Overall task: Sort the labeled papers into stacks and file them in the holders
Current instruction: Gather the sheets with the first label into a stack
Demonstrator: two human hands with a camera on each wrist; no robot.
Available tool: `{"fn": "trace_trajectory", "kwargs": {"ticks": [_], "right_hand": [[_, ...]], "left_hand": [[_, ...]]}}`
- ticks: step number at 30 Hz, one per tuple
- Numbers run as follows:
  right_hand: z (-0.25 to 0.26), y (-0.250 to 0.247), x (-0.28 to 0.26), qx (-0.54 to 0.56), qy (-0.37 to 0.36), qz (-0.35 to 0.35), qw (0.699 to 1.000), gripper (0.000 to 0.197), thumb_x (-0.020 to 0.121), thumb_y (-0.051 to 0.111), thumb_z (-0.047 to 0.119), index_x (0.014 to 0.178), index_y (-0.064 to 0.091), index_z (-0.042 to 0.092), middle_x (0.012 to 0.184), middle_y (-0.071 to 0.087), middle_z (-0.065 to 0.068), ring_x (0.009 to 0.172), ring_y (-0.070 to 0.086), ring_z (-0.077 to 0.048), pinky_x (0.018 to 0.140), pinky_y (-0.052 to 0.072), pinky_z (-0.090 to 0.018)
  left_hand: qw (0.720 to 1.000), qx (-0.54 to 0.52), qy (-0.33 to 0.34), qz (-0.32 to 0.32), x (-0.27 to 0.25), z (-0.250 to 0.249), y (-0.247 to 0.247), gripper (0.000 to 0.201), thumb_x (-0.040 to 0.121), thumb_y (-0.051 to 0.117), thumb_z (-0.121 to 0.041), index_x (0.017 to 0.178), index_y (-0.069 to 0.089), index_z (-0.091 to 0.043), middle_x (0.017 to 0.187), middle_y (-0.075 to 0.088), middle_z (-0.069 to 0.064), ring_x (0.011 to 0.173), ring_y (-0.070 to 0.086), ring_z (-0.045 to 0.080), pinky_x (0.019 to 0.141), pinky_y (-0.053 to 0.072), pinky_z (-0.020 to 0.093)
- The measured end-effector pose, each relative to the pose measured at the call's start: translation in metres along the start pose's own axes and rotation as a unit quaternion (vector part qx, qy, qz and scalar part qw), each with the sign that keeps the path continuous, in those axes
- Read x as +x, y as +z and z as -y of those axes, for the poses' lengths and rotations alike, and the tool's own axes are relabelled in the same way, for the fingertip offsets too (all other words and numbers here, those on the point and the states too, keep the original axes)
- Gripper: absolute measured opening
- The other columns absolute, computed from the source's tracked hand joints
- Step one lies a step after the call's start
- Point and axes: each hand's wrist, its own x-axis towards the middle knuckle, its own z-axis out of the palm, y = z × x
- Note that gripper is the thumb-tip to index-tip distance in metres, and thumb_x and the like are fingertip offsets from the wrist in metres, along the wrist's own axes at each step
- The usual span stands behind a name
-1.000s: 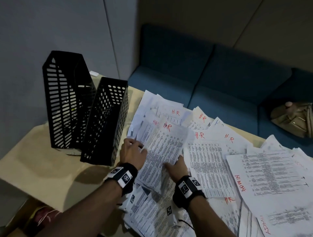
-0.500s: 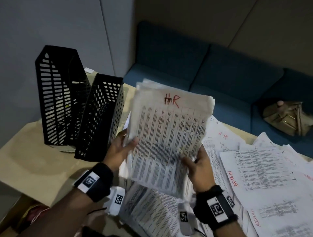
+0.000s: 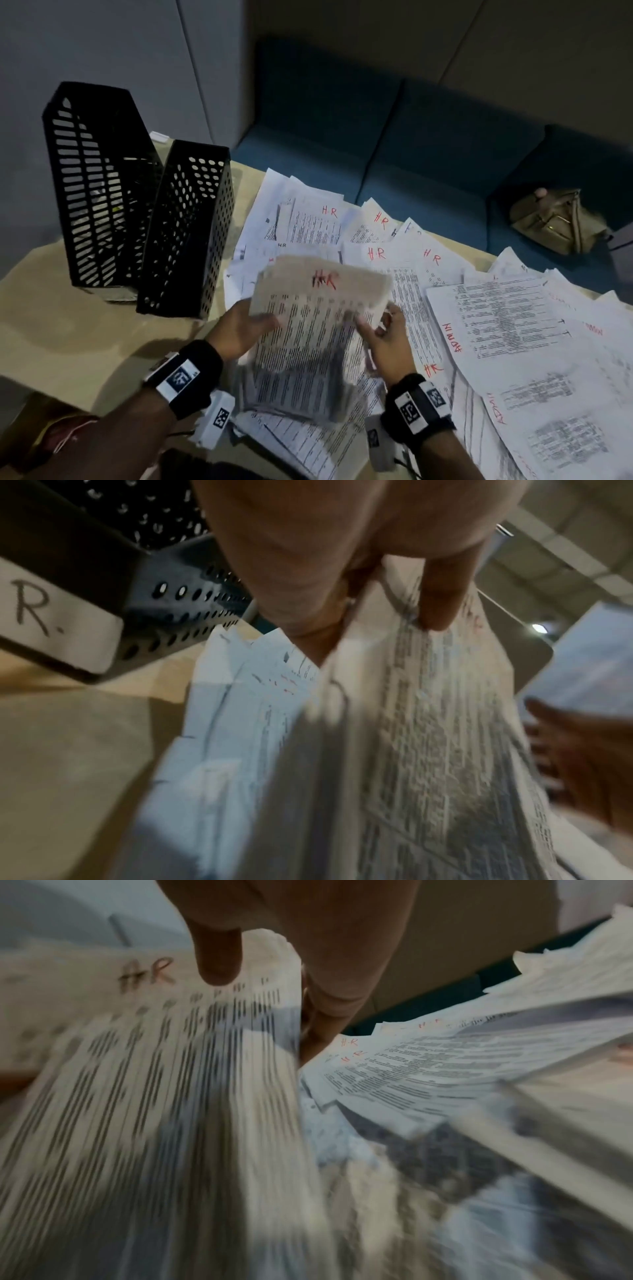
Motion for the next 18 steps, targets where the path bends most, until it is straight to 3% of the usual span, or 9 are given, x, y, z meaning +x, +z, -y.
{"fn": "trace_trajectory", "kwargs": {"ticks": [2, 4, 5, 7, 9, 11, 13, 16, 18], "right_hand": [[0.009, 0.003, 0.007, 0.051, -0.017, -0.034, 0.998, 0.064, 0.086, 0.067, 0.029, 0.135, 0.026, 0.033, 0.136, 0.049, -0.009, 0.117, 0.056, -0.024, 0.094, 0.052, -0.038], [0.011, 0.010, 0.014, 0.036, -0.056, -0.027, 0.997, 0.080, 0.082, 0.066, 0.044, 0.142, 0.014, 0.044, 0.145, 0.039, -0.016, 0.124, 0.051, -0.034, 0.098, 0.047, -0.053], [0.009, 0.013, 0.016, 0.015, -0.075, -0.008, 0.997, 0.082, 0.079, 0.064, 0.052, 0.143, 0.013, 0.045, 0.142, 0.043, -0.017, 0.118, 0.056, -0.038, 0.093, 0.050, -0.056], [0.000, 0.019, 0.017, -0.016, -0.091, 0.047, 0.995, 0.071, 0.077, 0.056, 0.060, 0.139, 0.028, 0.040, 0.124, 0.057, -0.006, 0.094, 0.068, -0.030, 0.079, 0.058, -0.045], [-0.007, 0.026, 0.016, -0.073, -0.099, 0.083, 0.989, 0.048, 0.087, 0.050, 0.056, 0.127, 0.044, 0.031, 0.111, 0.060, 0.009, 0.082, 0.067, -0.022, 0.071, 0.058, -0.033], [-0.010, 0.032, 0.017, -0.146, -0.104, 0.076, 0.981, 0.028, 0.093, 0.045, 0.038, 0.117, 0.047, 0.025, 0.098, 0.064, 0.006, 0.077, 0.066, -0.028, 0.064, 0.054, -0.033], [-0.013, 0.036, 0.020, -0.150, -0.092, 0.066, 0.982, 0.011, 0.097, 0.045, 0.026, 0.107, 0.047, 0.023, 0.086, 0.065, 0.000, 0.062, 0.062, -0.023, 0.053, 0.050, -0.028], [-0.016, 0.033, 0.025, -0.076, -0.054, 0.090, 0.992, 0.011, 0.097, 0.049, 0.014, 0.094, 0.053, 0.024, 0.083, 0.061, 0.003, 0.064, 0.058, -0.013, 0.057, 0.049, -0.027], [-0.016, 0.025, 0.026, -0.066, -0.042, 0.101, 0.992, 0.016, 0.096, 0.051, 0.011, 0.089, 0.057, 0.025, 0.087, 0.062, 0.006, 0.071, 0.058, 0.000, 0.064, 0.045, -0.025]], "left_hand": [[0.999, -0.002, -0.010, 0.037, -0.008, 0.006, -0.003, 0.079, 0.055, 0.081, -0.067, 0.120, 0.063, -0.025, 0.118, 0.070, -0.004, 0.114, 0.063, 0.013, 0.106, 0.044, 0.043], [0.999, 0.014, 0.030, 0.031, -0.012, 0.004, -0.008, 0.072, 0.067, 0.078, -0.056, 0.130, 0.054, -0.030, 0.128, 0.063, 0.001, 0.115, 0.062, 0.013, 0.099, 0.049, 0.031], [0.998, 0.026, 0.056, 0.012, -0.012, 0.000, -0.010, 0.066, 0.075, 0.075, -0.045, 0.134, 0.048, -0.038, 0.135, 0.057, -0.002, 0.117, 0.059, 0.010, 0.097, 0.048, 0.027], [0.995, 0.039, 0.092, -0.016, -0.010, -0.009, -0.012, 0.061, 0.085, 0.069, -0.028, 0.134, 0.042, -0.052, 0.140, 0.049, -0.014, 0.122, 0.052, 0.001, 0.101, 0.042, 0.026], [0.993, 0.046, 0.111, -0.006, -0.006, -0.008, -0.012, 0.045, 0.091, 0.065, -0.017, 0.122, 0.056, -0.048, 0.128, 0.060, -0.018, 0.120, 0.054, 0.000, 0.100, 0.042, 0.025], [0.992, 0.068, 0.105, 0.012, -0.007, -0.005, -0.007, 0.030, 0.091, 0.063, -0.011, 0.101, 0.067, -0.040, 0.115, 0.066, -0.018, 0.116, 0.056, -0.001, 0.093, 0.041, 0.019], [0.992, 0.076, 0.098, 0.014, -0.014, -0.002, -0.002, 0.027, 0.085, 0.068, -0.021, 0.100, 0.062, -0.042, 0.111, 0.065, -0.015, 0.109, 0.057, -0.005, 0.087, 0.042, 0.012], [0.997, 0.060, 0.055, -0.015, -0.027, 0.023, 0.001, 0.074, 0.079, 0.077, -0.030, 0.138, 0.033, -0.040, 0.116, 0.064, -0.010, 0.112, 0.057, -0.004, 0.091, 0.046, 0.021], [0.999, 0.036, 0.005, -0.029, -0.032, 0.041, 0.000, 0.089, 0.066, 0.083, -0.048, 0.140, 0.038, -0.026, 0.120, 0.066, -0.004, 0.110, 0.063, 0.008, 0.088, 0.053, 0.032]]}}
